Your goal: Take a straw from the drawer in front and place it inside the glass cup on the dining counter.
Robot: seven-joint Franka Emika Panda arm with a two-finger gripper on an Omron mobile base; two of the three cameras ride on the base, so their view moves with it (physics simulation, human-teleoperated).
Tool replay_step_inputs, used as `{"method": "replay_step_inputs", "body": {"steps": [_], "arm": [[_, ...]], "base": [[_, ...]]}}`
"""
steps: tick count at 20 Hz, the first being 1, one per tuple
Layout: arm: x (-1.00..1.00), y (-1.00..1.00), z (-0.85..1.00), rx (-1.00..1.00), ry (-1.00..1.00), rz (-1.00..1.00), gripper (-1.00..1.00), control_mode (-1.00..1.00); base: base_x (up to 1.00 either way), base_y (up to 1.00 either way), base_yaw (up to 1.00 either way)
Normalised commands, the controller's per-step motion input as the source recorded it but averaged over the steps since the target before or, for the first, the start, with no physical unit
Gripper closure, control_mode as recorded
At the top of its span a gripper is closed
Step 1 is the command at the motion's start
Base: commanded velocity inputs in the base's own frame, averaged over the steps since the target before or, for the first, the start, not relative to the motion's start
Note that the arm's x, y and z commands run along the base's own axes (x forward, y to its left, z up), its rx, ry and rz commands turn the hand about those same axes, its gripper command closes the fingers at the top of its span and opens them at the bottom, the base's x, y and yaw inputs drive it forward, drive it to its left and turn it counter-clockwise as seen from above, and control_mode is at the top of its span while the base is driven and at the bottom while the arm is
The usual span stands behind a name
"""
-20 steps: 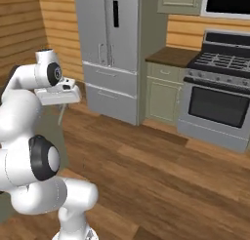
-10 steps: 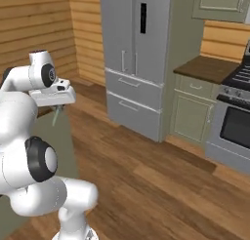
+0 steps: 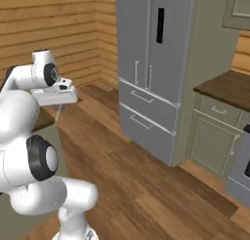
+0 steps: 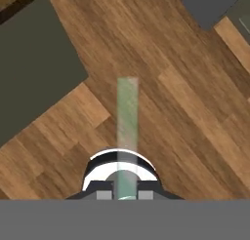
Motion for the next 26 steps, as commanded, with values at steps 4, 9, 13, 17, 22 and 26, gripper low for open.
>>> {"method": "replay_step_inputs", "body": {"steps": [4,9,13,17,22,26], "arm": [[0.00,0.00,0.00,0.00,0.00,0.00,1.00,1.00],[0.00,0.00,0.00,0.00,0.00,0.00,1.00,1.00],[0.00,0.00,0.00,0.00,0.00,0.00,1.00,1.00],[0.00,0.00,0.00,0.00,0.00,0.00,1.00,1.00],[0.00,0.00,0.00,0.00,0.00,0.00,1.00,1.00],[0.00,0.00,0.00,0.00,0.00,0.00,1.00,1.00]], "base": [[1.00,-0.19,0.43],[1.00,-0.27,0.43],[1.00,-0.39,0.40],[1.00,-0.30,0.41],[1.00,-0.16,0.40],[1.00,-0.08,0.42]]}}
